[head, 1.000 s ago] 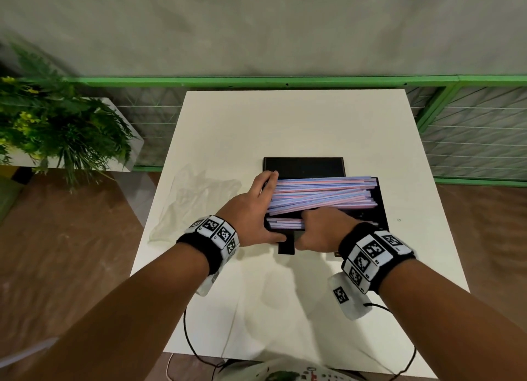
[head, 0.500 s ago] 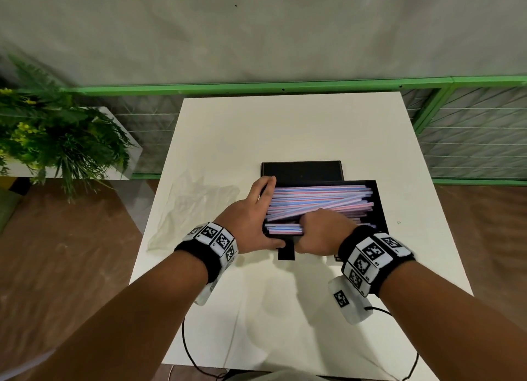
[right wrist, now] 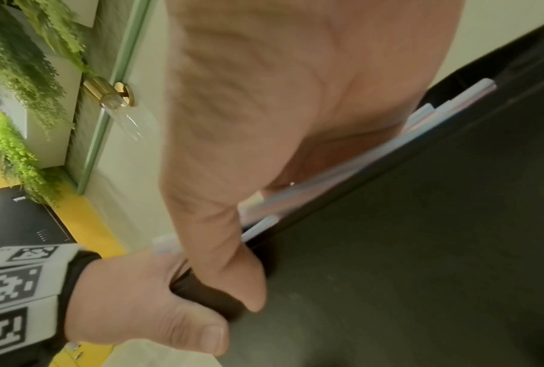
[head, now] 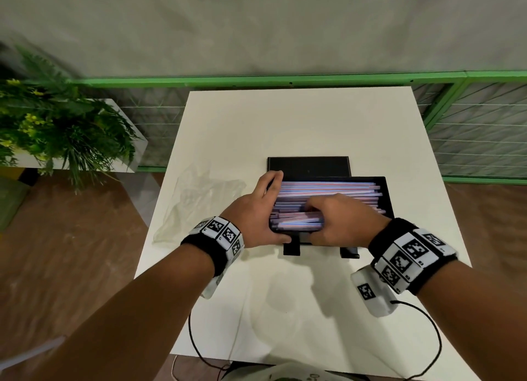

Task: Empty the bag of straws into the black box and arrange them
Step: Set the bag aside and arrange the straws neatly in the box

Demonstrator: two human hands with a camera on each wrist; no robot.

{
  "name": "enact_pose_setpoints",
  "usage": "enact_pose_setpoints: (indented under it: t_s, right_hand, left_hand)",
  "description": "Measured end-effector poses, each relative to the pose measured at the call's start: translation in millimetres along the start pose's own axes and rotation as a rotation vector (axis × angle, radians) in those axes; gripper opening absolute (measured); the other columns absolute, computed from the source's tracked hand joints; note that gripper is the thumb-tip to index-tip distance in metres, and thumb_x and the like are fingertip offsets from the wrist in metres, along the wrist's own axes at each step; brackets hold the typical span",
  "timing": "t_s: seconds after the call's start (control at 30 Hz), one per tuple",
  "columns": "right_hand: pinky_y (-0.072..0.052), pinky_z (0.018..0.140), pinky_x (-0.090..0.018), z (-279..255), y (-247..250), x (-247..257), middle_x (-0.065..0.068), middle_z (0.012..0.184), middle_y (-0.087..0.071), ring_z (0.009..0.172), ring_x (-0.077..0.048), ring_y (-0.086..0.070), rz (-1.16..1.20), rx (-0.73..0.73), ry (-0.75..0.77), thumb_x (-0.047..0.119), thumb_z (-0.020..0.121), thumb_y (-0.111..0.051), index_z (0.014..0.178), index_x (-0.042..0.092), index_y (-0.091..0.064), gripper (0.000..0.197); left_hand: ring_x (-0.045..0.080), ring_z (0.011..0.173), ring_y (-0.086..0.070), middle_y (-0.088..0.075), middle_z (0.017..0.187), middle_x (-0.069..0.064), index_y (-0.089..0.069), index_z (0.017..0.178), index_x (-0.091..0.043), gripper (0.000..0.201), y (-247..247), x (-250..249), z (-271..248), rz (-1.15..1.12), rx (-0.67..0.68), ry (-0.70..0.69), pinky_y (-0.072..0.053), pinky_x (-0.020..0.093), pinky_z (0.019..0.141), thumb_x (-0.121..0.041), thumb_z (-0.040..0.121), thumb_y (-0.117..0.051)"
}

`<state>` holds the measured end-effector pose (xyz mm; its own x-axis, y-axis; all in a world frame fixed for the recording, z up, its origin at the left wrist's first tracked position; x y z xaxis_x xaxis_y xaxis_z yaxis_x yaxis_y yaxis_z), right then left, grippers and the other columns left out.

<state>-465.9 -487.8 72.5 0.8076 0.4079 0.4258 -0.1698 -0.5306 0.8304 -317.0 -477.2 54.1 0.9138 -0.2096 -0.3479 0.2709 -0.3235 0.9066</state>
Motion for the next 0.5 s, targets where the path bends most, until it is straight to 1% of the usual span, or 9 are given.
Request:
enact_pose_setpoints:
  t_s: [0.03,0.1,0.13,0.27,0.33,0.4,0.43,0.47,0.5]
  right_hand:
    - [-0.045,0.072,-0.027,-1.2,2.8,0.7,0.006,0.105,-0.072,0.094,-0.019,-0.066,0.001,0.003,0.002,0.065,0.063,-0.058,0.120,0.031,-0.062,0.067]
    - [-0.049,0.075,-0.029,-3.7,8.4,1.2,0.005,0.108,-0.071,0.097,-0.020,-0.065,-0.007,0.005,-0.001,0.051,0.069,-0.068,0.124,0.032,-0.061,0.058]
    - [-0.051,0.078,-0.031,-5.4,10.3,1.6,0.006,0.109,-0.070,0.098,-0.020,-0.064,-0.008,0.004,0.003,0.045,0.071,-0.072,0.126,0.033,-0.059,0.057]
    - [-0.052,0.083,-0.035,-14.2,14.5,1.6,0.005,0.112,-0.067,0.102,-0.018,-0.062,0.002,-0.043,0.036,0.038,0.073,-0.075,0.125,0.030,-0.059,0.055]
    - [-0.052,0.085,-0.036,-20.9,16.9,2.5,0.003,0.112,-0.065,0.104,-0.020,-0.061,-0.023,-0.118,0.074,0.034,0.074,-0.074,0.124,0.026,-0.060,0.052]
    - [-0.052,0.081,-0.035,-29.0,17.8,8.3,0.002,0.106,-0.065,0.100,-0.021,-0.060,-0.050,-0.213,0.155,0.031,0.074,-0.070,0.117,0.022,-0.064,0.044]
    - [-0.051,0.077,-0.034,-33.2,16.4,11.8,0.003,0.101,-0.065,0.095,-0.020,-0.061,-0.052,-0.228,0.176,0.031,0.075,-0.067,0.111,0.021,-0.065,0.038]
    - [-0.051,0.073,-0.034,-36.1,12.6,14.1,0.004,0.096,-0.066,0.090,-0.020,-0.062,-0.059,-0.209,0.176,0.032,0.076,-0.064,0.105,0.021,-0.065,0.031]
    - [-0.049,0.069,-0.034,-38.1,6.1,15.4,0.005,0.093,-0.065,0.087,-0.021,-0.062,-0.079,-0.158,0.157,0.034,0.078,-0.061,0.100,0.022,-0.064,0.025]
  left_hand:
    - [0.026,0.094,-0.067,0.006,0.165,-0.009,0.006,0.162,-0.023,0.137,0.2,0.0,0.1,-0.001,0.001,0.001,-0.056,0.035,0.089,-0.065,0.066,-0.082]
    - [0.026,0.095,-0.067,0.006,0.165,-0.010,0.007,0.162,-0.023,0.137,0.3,-0.1,0.1,-0.005,0.003,0.002,-0.055,0.034,0.089,-0.065,0.066,-0.082]
    - [0.026,0.095,-0.068,0.007,0.165,-0.011,0.007,0.162,-0.023,0.138,0.3,-0.3,0.1,-0.008,0.004,0.001,-0.056,0.035,0.089,-0.065,0.066,-0.082]
    - [0.026,0.093,-0.068,0.007,0.164,-0.012,0.007,0.162,-0.022,0.138,0.9,-0.6,-0.8,-0.013,0.007,0.001,-0.057,0.036,0.088,-0.065,0.066,-0.082]
    - [0.026,0.093,-0.067,0.006,0.165,-0.011,0.008,0.162,-0.023,0.138,0.6,-0.9,-0.7,-0.016,0.008,0.001,-0.057,0.037,0.088,-0.066,0.066,-0.082]
    - [0.025,0.094,-0.067,0.007,0.165,-0.012,0.008,0.162,-0.022,0.138,0.8,-1.3,-0.7,-0.020,0.013,0.002,-0.057,0.036,0.090,-0.065,0.067,-0.082]
    - [0.025,0.094,-0.067,0.007,0.165,-0.012,0.008,0.162,-0.022,0.137,1.2,-1.8,-1.3,-0.022,0.015,0.002,-0.056,0.035,0.090,-0.064,0.067,-0.082]
    - [0.025,0.094,-0.067,0.007,0.165,-0.012,0.008,0.162,-0.021,0.137,1.5,-2.1,-1.5,-0.021,0.014,0.002,-0.056,0.033,0.090,-0.064,0.067,-0.082]
    - [0.025,0.094,-0.067,0.006,0.165,-0.011,0.008,0.162,-0.021,0.137,1.8,-2.5,-1.7,-0.020,0.012,0.001,-0.055,0.033,0.090,-0.064,0.068,-0.083]
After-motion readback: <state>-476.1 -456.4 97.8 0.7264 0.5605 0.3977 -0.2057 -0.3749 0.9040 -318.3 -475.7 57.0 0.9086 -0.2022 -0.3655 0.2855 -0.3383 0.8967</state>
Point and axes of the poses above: each hand's wrist, its own z-axis towards the middle knuckle, its own y-axis out of the back of the hand, x = y × z, the point moved 9 cm from there along z, towards the middle knuckle
